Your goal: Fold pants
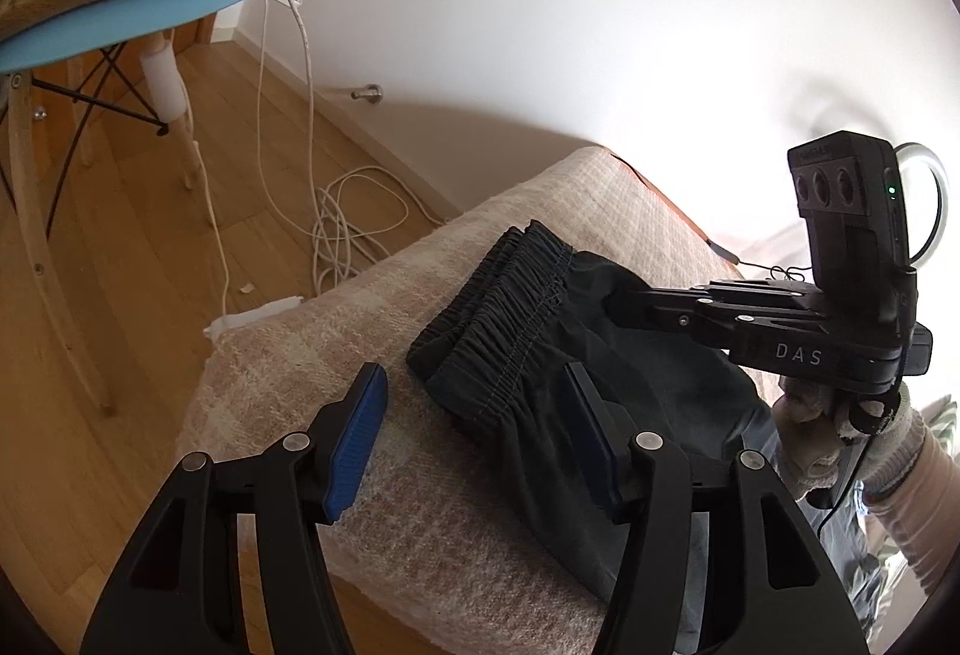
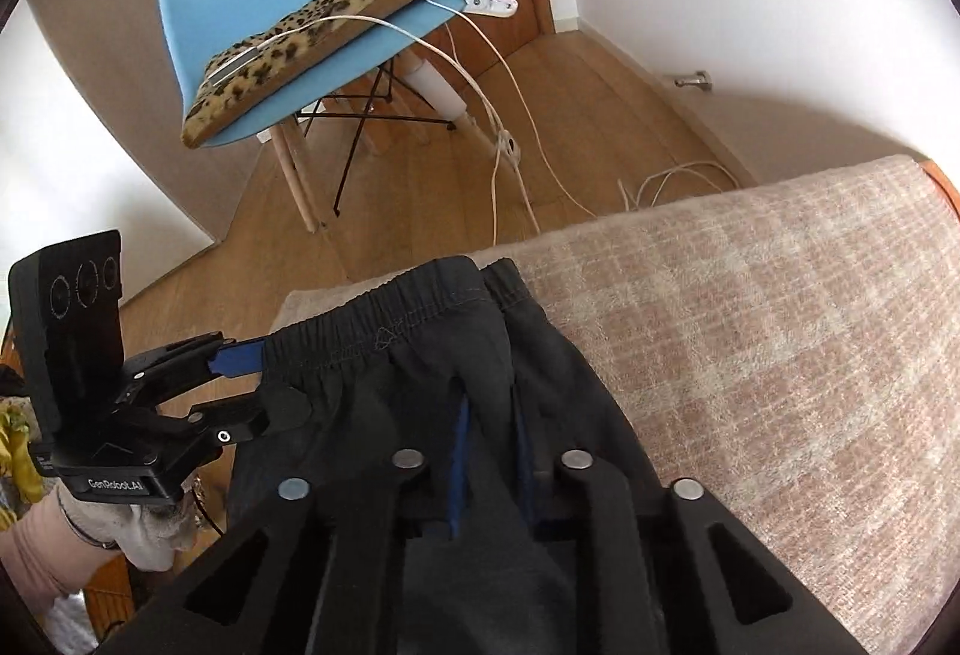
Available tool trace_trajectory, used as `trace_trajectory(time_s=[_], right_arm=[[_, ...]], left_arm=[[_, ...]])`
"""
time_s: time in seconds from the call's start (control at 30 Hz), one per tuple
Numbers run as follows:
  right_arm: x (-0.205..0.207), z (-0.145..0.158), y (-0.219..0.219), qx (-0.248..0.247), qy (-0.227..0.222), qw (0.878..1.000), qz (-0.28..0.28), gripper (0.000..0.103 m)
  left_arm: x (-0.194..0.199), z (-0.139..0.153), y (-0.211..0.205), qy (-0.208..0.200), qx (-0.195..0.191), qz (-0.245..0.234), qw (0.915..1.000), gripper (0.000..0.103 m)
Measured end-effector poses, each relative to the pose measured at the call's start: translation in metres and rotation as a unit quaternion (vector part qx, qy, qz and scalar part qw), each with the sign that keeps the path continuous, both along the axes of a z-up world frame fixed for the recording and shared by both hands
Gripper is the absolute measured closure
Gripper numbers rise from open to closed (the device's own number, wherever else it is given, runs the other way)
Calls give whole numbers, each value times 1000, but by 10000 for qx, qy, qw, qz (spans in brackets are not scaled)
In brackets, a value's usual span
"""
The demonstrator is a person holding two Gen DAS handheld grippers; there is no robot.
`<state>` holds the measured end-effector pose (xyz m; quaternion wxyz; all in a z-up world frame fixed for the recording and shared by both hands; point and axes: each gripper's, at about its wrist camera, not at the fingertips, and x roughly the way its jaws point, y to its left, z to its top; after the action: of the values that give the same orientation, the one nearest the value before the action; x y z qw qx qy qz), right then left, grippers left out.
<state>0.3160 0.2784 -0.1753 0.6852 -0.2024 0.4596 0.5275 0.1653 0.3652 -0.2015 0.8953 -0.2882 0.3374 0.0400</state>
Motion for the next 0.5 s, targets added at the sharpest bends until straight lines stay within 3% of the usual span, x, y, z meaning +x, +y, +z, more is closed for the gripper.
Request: trace_trajectory(time_s=[0.27,0.4,0.43,0.47,0.5], right_arm=[[9,11,-11,-138,-559,9978,-342,103],[10,5,-1,-271,-480,9981,-274,97],[10,3,2,-345,-467,9980,-234,83],[10,2,3,-428,-542,9973,-229,73],[9,3,1,-493,-676,9961,-271,61]], left_arm=[[9,0,-3,-13,-5,-39,10000,44],[8,-1,-2,-21,-107,138,9998,47],[7,-1,-1,-47,-137,218,9997,55],[7,-3,-1,-47,-195,252,9995,71],[6,-5,0,-53,-268,286,9992,73]])
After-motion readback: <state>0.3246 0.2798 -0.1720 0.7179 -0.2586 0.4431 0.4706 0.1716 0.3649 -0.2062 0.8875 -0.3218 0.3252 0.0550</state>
